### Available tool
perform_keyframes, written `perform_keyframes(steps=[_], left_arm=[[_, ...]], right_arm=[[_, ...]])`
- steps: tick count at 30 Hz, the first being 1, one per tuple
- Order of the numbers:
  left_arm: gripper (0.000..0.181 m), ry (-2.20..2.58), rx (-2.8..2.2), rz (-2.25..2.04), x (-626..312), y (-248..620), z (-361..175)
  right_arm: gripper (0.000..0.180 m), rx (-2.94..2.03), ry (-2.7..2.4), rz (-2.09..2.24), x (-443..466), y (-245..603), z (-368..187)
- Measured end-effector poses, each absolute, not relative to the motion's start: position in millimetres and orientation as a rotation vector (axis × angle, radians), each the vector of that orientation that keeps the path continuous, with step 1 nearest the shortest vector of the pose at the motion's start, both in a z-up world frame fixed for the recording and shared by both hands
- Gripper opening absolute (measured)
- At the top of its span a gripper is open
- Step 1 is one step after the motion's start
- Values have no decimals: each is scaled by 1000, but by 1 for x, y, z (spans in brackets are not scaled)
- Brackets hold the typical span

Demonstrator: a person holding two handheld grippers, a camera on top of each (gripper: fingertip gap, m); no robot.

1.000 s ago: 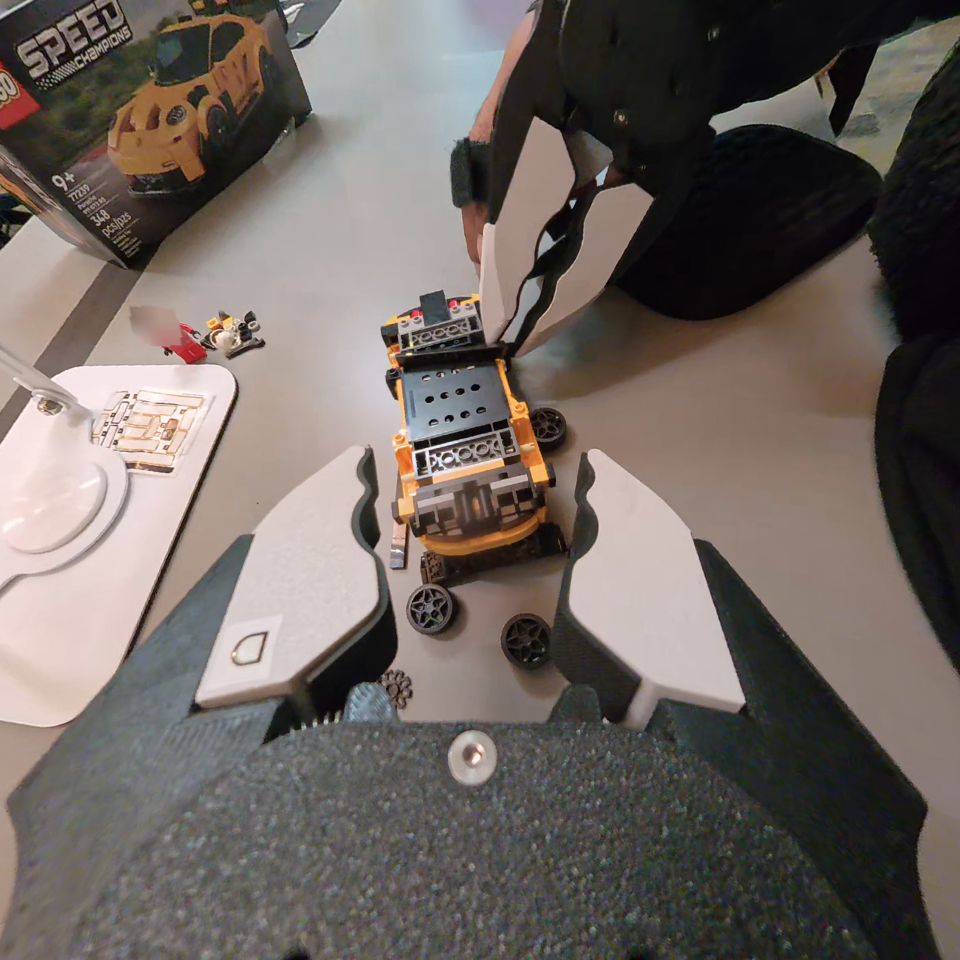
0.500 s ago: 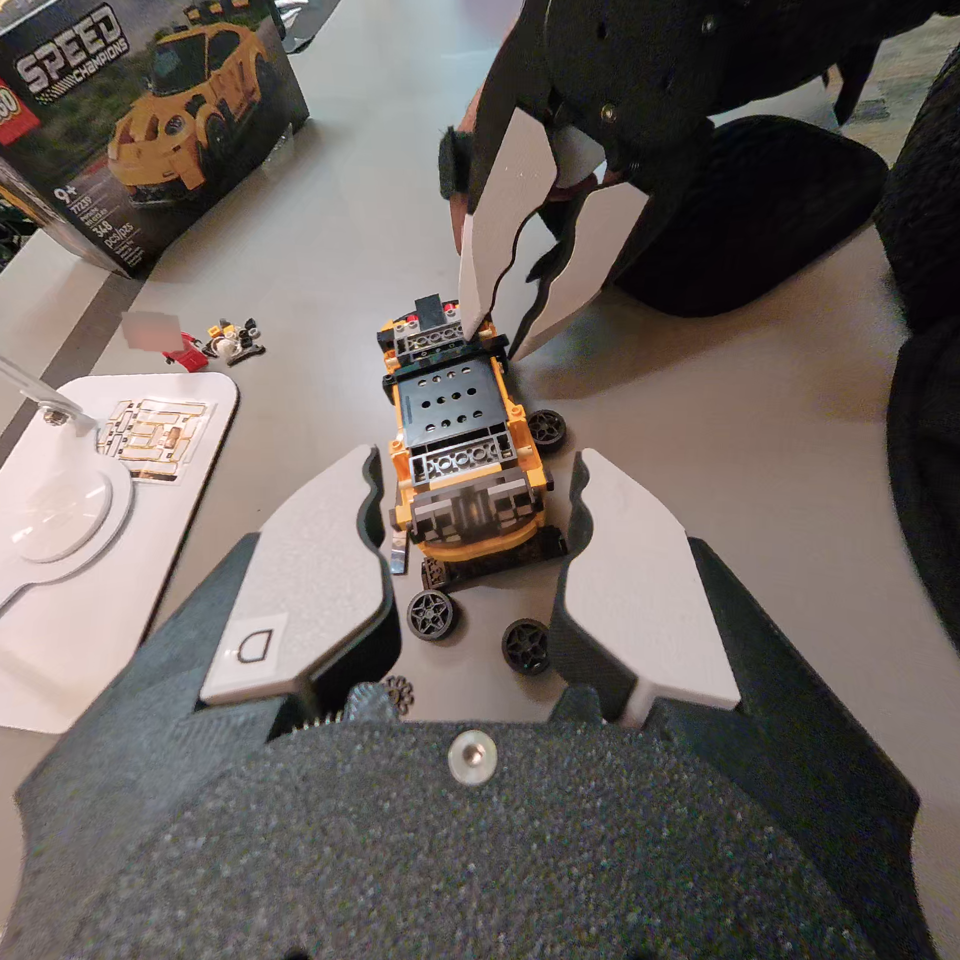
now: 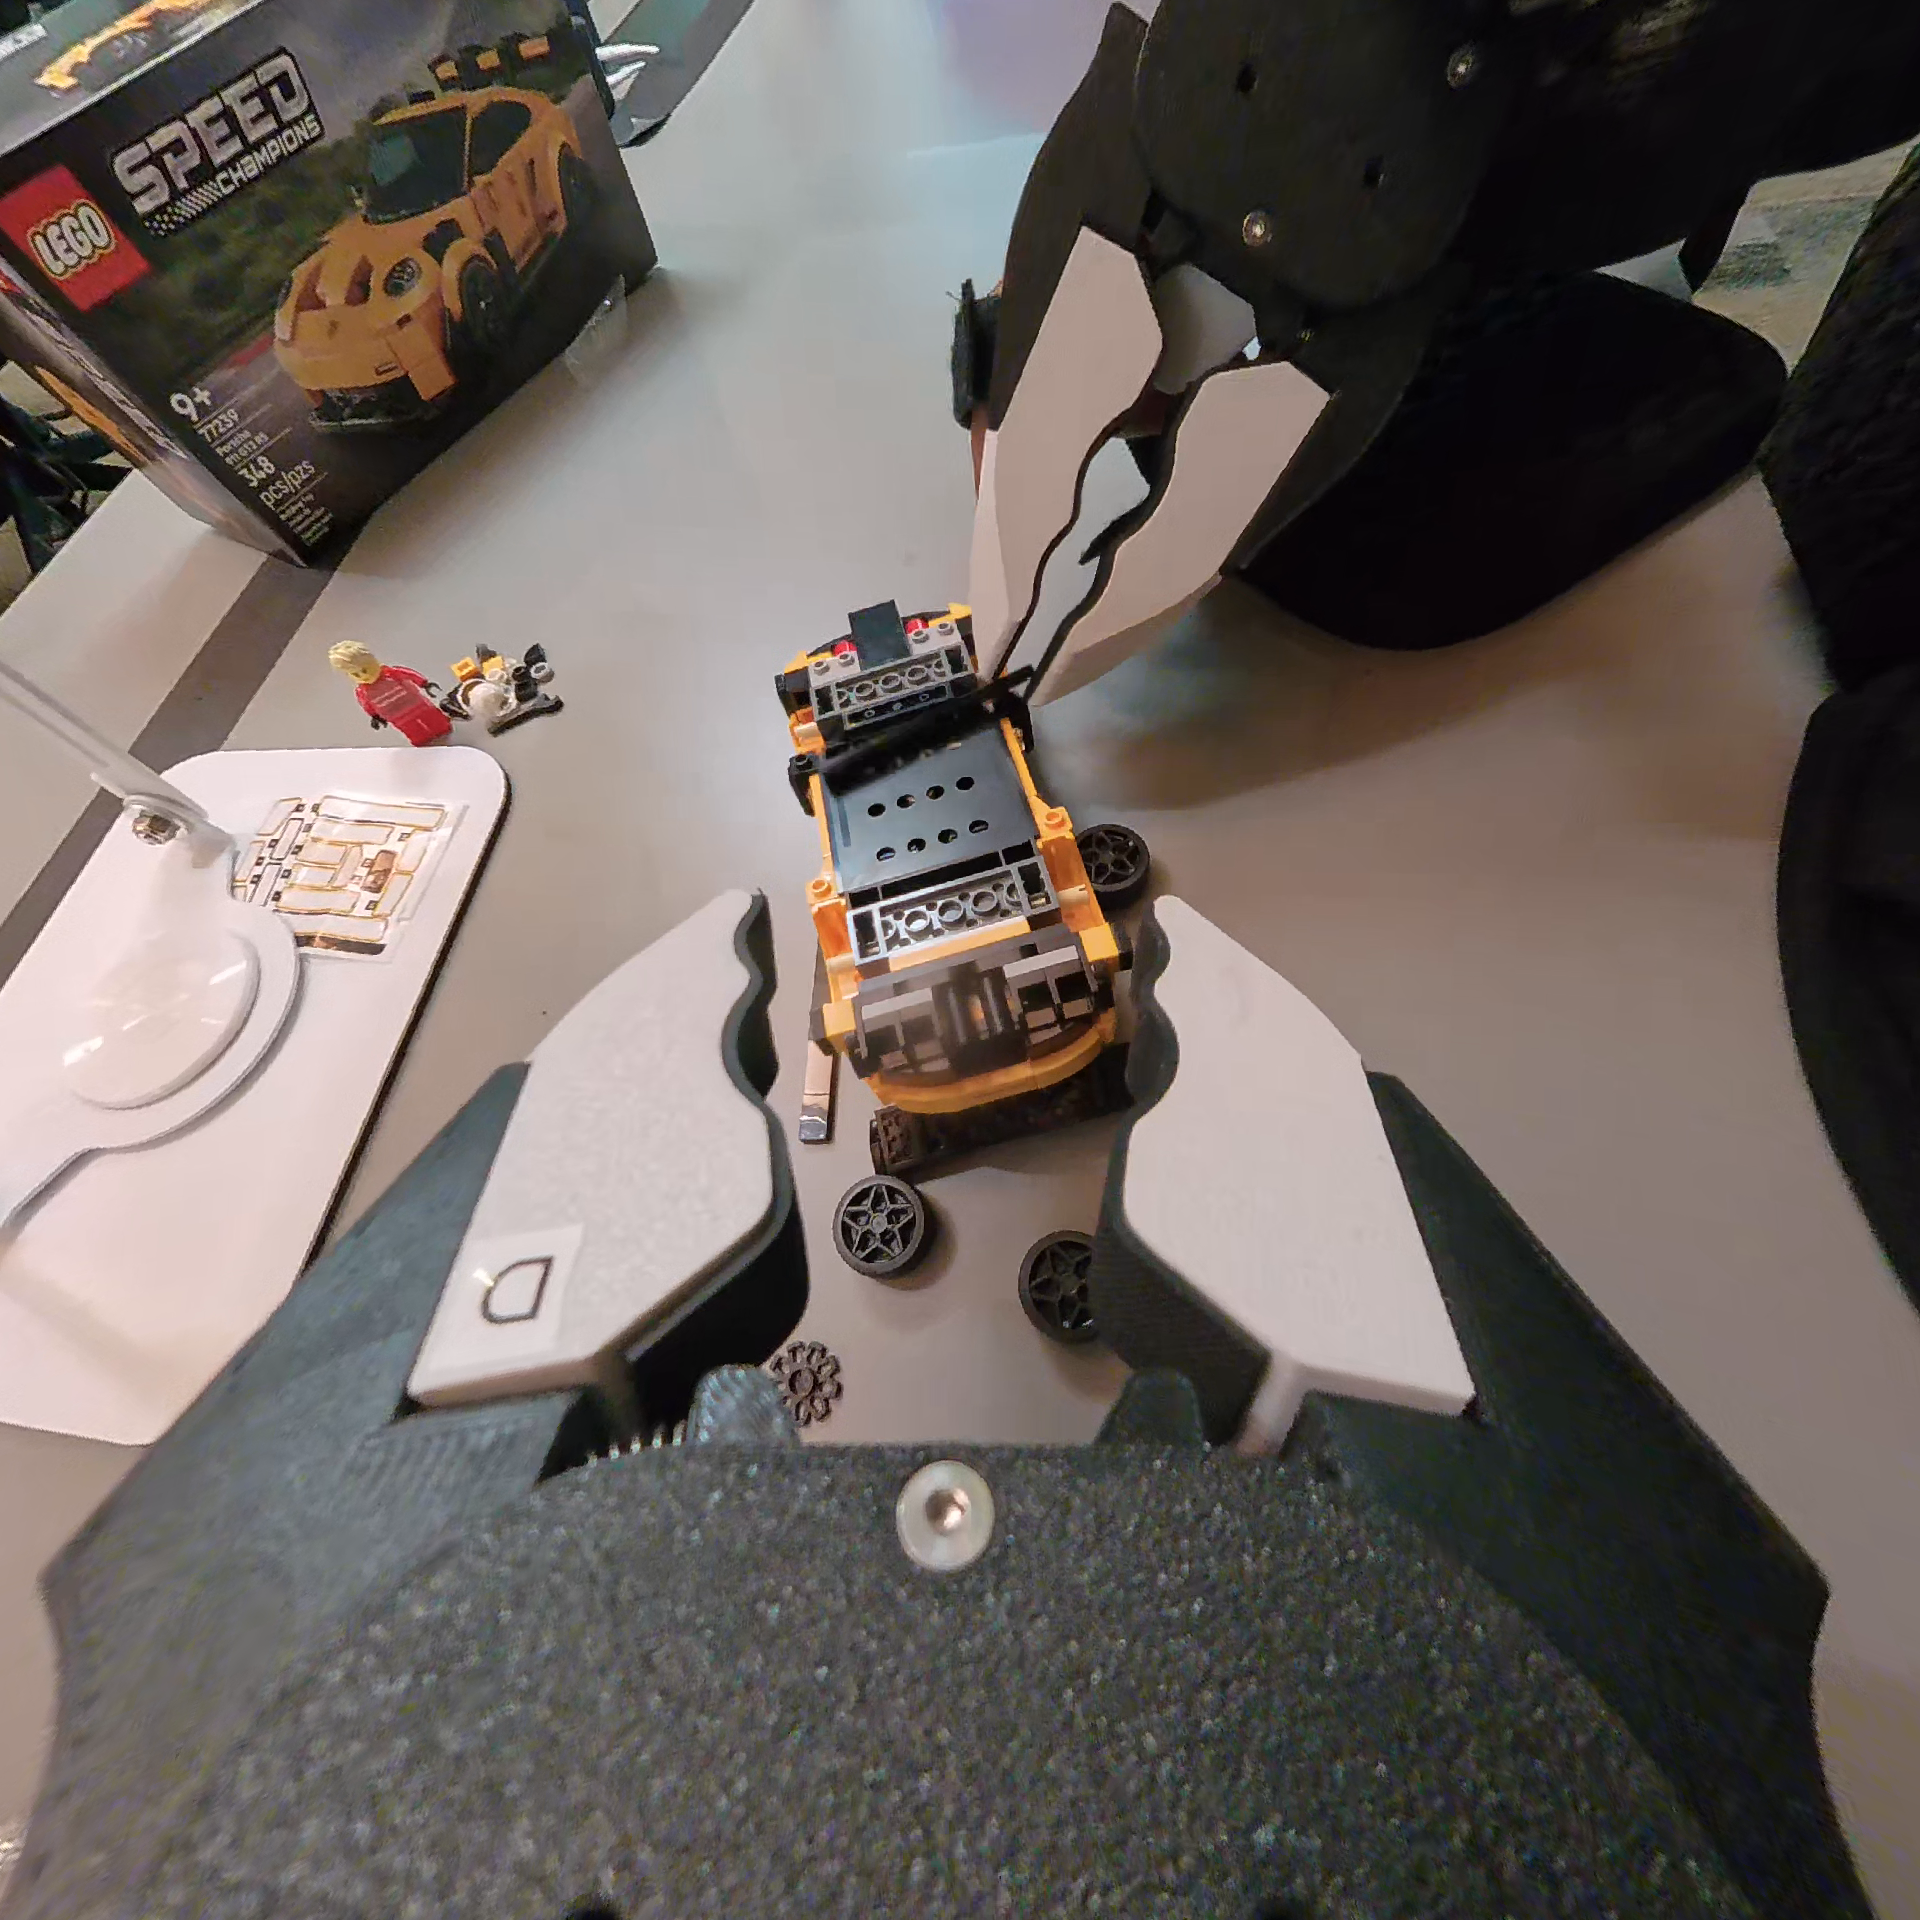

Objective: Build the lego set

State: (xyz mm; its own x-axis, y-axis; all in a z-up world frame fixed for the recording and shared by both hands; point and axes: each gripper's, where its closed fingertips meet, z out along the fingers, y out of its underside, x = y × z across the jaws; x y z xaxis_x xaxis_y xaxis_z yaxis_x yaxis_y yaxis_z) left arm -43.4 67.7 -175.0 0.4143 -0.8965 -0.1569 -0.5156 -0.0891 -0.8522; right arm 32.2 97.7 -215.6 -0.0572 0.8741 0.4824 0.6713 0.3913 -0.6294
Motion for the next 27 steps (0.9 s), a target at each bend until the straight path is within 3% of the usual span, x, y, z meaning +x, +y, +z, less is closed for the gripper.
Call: perform_keyframes(steps=[7, 18, 27], left_arm=[[56, 1230, -1743, -547, -36, 68, -171], [34, 1363, -1602, -357, -26, 98, -159], [9, 1368, -1468, -288, -26, 96, -142]], right_arm=[[2, -1278, -1782, 287, 33, 97, -205], [2, -867, -1860, 386, 12, 89, -141], [2, -857, -1859, 311, 5, 114, -145]])
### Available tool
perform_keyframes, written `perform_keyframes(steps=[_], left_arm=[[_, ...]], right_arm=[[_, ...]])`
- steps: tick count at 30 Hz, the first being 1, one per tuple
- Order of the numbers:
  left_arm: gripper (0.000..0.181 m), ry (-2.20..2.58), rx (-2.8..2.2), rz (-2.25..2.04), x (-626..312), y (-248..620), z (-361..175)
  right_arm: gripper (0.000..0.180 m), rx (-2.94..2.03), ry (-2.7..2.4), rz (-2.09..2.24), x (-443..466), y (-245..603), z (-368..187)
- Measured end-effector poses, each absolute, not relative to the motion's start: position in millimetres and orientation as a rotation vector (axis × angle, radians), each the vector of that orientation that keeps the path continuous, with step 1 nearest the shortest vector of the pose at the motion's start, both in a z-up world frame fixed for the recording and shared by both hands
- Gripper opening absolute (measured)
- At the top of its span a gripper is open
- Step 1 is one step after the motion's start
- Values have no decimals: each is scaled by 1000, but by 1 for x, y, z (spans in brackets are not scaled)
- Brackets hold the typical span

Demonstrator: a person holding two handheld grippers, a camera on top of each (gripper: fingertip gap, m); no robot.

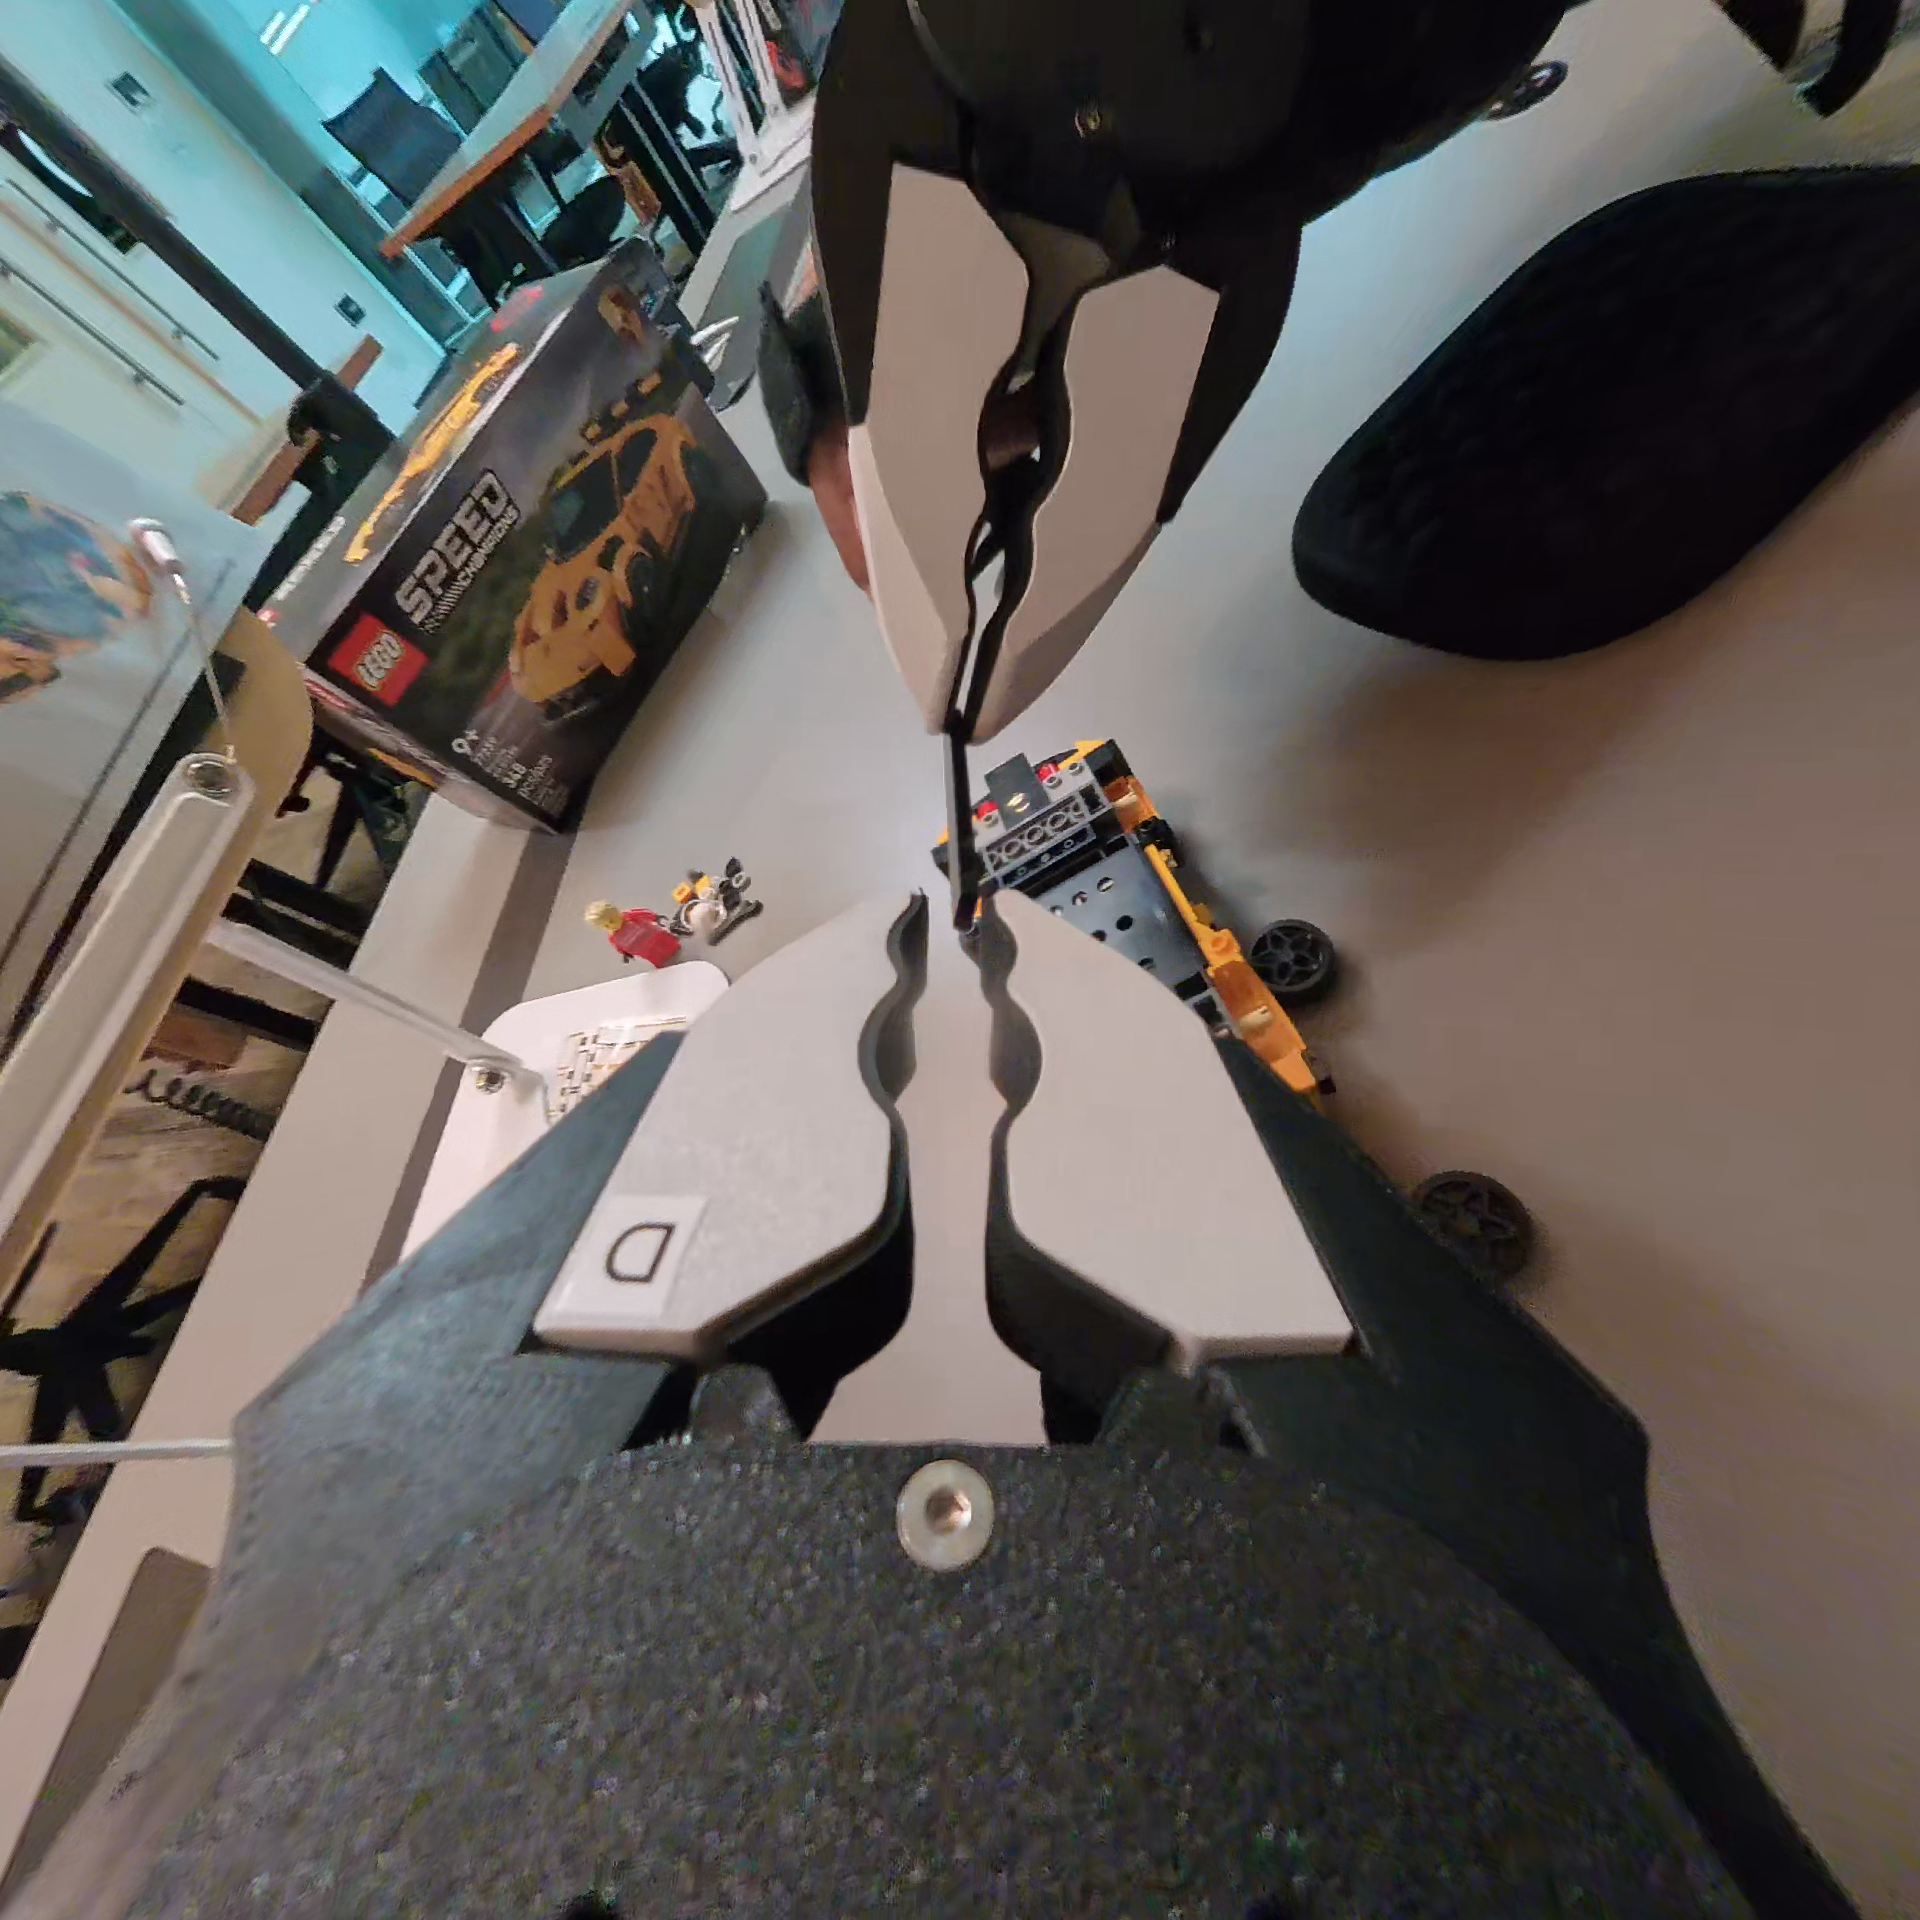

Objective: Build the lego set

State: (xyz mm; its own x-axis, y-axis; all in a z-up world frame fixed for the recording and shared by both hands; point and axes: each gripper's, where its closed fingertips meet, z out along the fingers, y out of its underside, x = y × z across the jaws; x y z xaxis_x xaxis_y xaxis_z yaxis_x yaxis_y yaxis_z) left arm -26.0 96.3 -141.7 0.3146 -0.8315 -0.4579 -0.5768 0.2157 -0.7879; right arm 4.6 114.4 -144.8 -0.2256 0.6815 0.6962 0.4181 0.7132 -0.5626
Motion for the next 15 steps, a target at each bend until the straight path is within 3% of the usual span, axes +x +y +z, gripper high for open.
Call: perform_keyframes(steps=[11, 15], left_arm=[[3, 1494, -1340, 74, -31, 110, -157], [3, 1592, -1287, 155, -32, 115, -163]], right_arm=[[3, -946, -1916, 314, -1, 129, -166], [15, -1103, -2040, 552, 1, 130, -168]])
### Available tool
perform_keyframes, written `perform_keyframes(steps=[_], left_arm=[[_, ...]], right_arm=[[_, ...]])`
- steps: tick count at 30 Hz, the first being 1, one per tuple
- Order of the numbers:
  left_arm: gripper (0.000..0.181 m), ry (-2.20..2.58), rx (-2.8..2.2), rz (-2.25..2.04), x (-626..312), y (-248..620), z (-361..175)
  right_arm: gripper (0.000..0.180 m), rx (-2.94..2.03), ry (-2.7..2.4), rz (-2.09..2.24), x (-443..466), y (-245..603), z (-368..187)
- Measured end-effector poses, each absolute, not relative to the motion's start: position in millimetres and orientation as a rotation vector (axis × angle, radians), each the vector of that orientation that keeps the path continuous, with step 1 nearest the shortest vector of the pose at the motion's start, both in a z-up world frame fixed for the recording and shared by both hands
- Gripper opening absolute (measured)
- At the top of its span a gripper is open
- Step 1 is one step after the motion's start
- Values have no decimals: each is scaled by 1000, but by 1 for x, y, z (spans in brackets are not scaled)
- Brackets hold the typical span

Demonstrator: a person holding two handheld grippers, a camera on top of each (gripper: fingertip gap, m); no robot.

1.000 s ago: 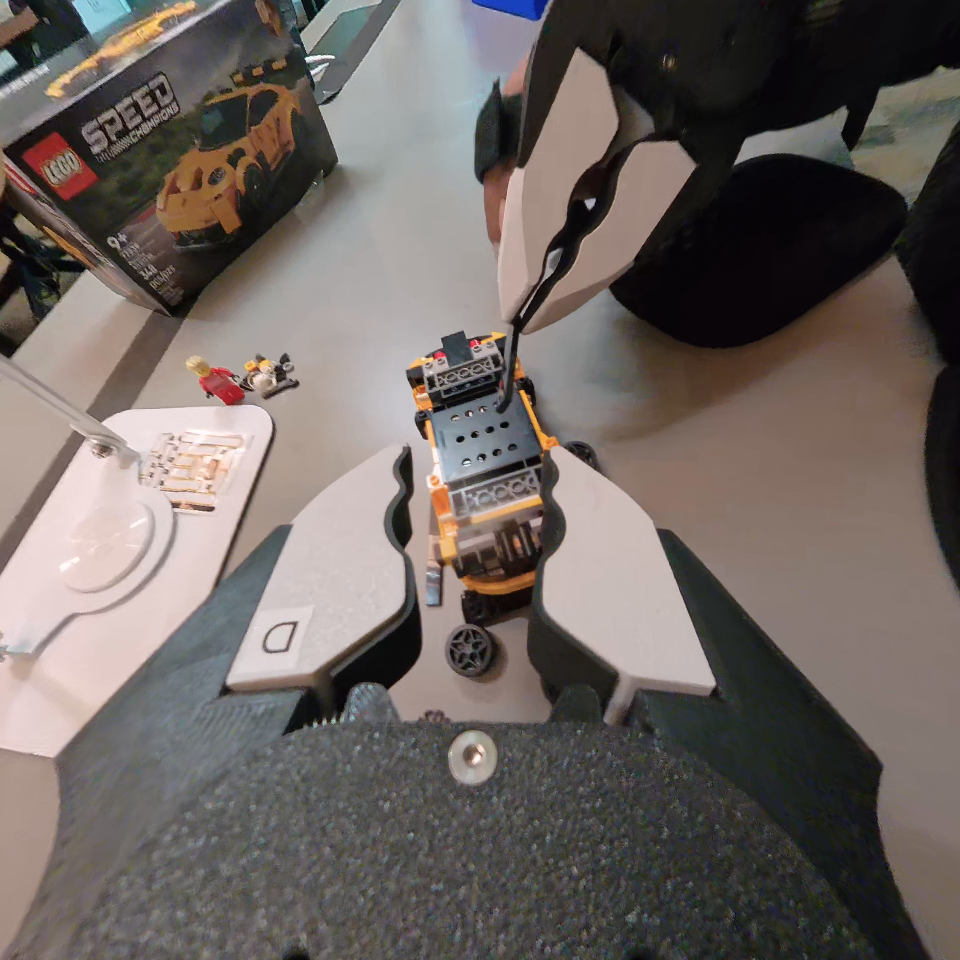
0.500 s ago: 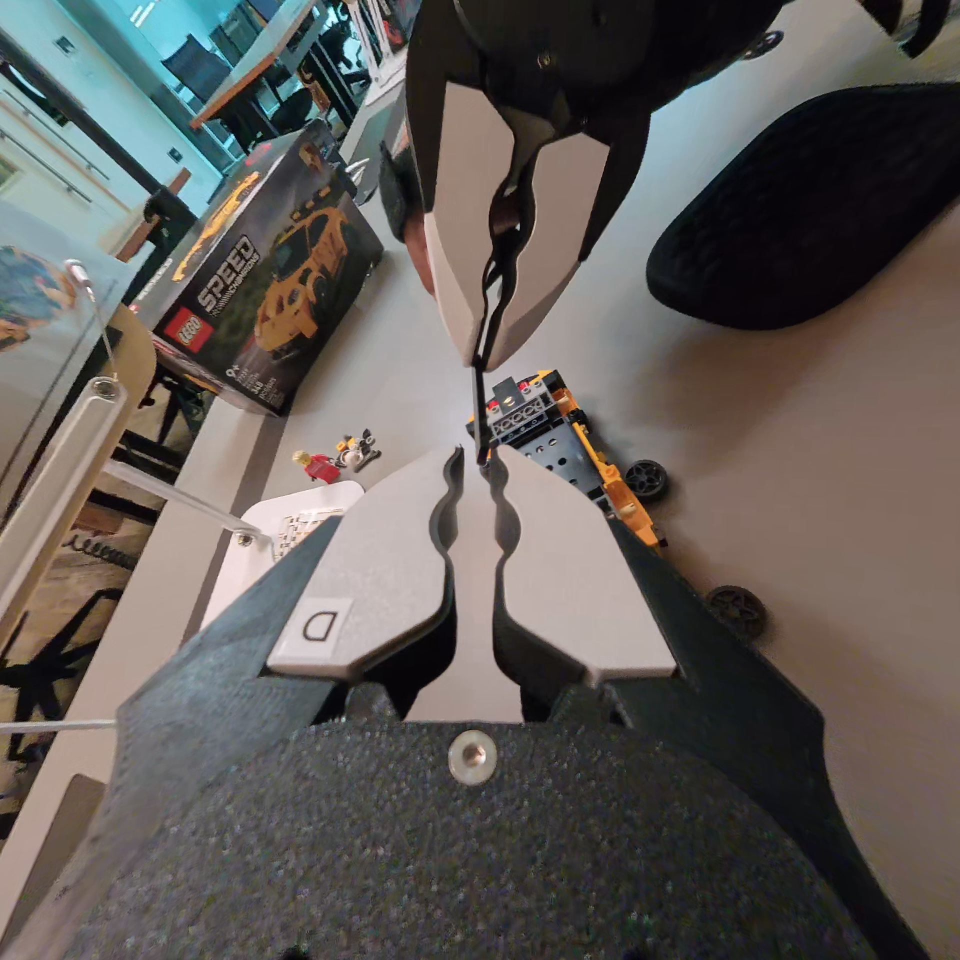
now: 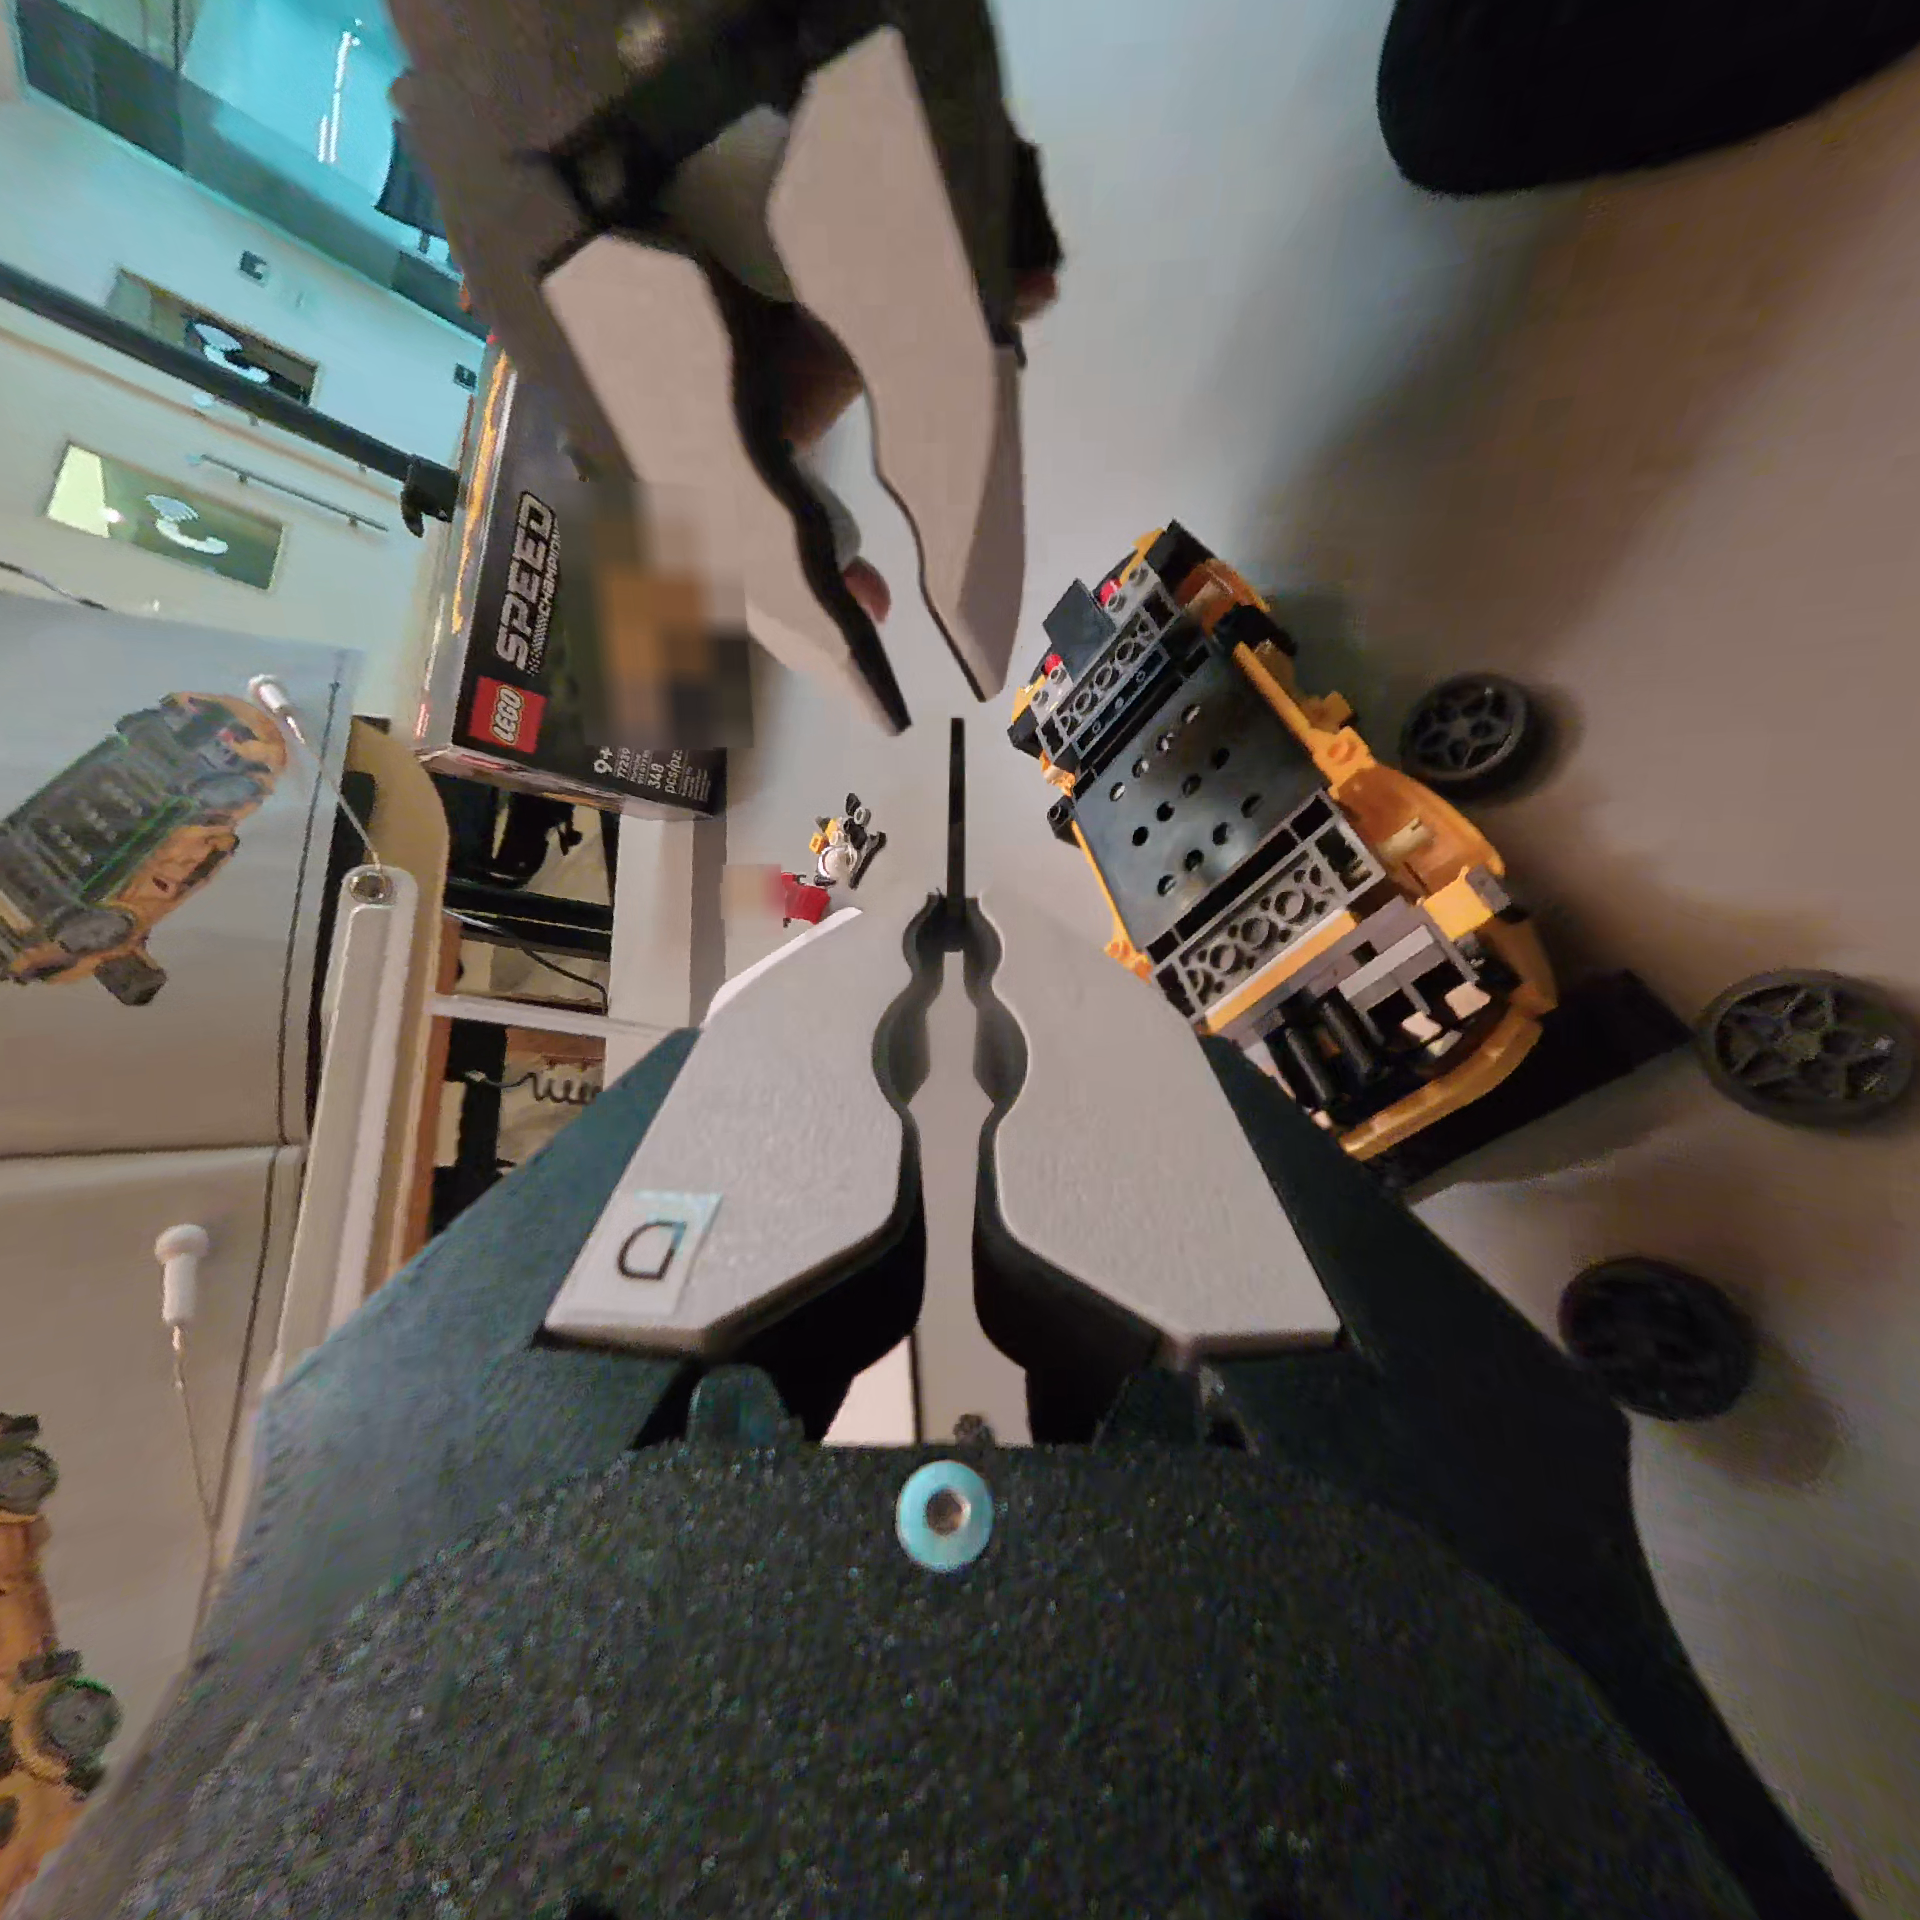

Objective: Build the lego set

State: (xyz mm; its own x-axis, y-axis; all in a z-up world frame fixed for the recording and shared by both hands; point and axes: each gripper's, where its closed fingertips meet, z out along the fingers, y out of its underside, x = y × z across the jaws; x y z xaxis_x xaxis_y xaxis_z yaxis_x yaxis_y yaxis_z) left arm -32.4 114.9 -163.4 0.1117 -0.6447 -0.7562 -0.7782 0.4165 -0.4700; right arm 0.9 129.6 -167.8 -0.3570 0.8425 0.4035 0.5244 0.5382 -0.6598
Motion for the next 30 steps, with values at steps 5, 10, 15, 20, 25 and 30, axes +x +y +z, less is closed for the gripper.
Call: perform_keyframes(steps=[5, 10, 15, 20, 25, 30], left_arm=[[3, 1706, -1212, 274, -29, 123, -169], [4, 1697, -1235, 281, -34, 128, -174], [42, 1420, -1610, -230, -49, 116, -178], [68, 1075, -1884, -829, -54, 85, -172], [71, 1027, -1949, -770, -57, 69, -196], [46, 814, -2016, -954, -57, 87, -184]], right_arm=[[15, -1197, -2247, 686, -11, 134, -177], [7, -1178, -2336, 713, -23, 133, -186], [2, -1182, -2415, 584, -17, 138, -203], [3, -1185, -2493, 510, -14, 138, -210], [3, -1182, -2516, 475, -17, 137, -214], [3, -1129, -2478, 436, -23, 135, -208]])
